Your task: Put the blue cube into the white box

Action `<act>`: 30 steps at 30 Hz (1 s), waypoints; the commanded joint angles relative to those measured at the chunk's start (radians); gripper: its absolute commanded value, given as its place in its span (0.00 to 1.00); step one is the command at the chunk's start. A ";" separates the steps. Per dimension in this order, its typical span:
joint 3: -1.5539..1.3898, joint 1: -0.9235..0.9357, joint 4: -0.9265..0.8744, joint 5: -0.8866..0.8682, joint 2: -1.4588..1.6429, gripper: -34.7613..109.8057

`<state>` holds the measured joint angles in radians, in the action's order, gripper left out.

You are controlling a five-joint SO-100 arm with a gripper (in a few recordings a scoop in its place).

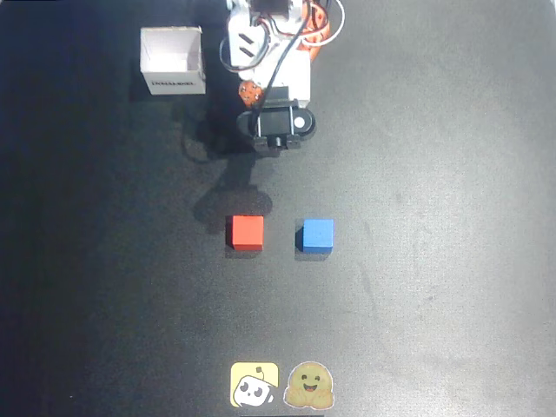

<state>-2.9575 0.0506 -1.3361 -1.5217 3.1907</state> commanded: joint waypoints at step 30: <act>0.359 -0.081 0.057 -0.084 -0.416 0.24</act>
<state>-2.7090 -0.0276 -1.3085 -1.5984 2.9161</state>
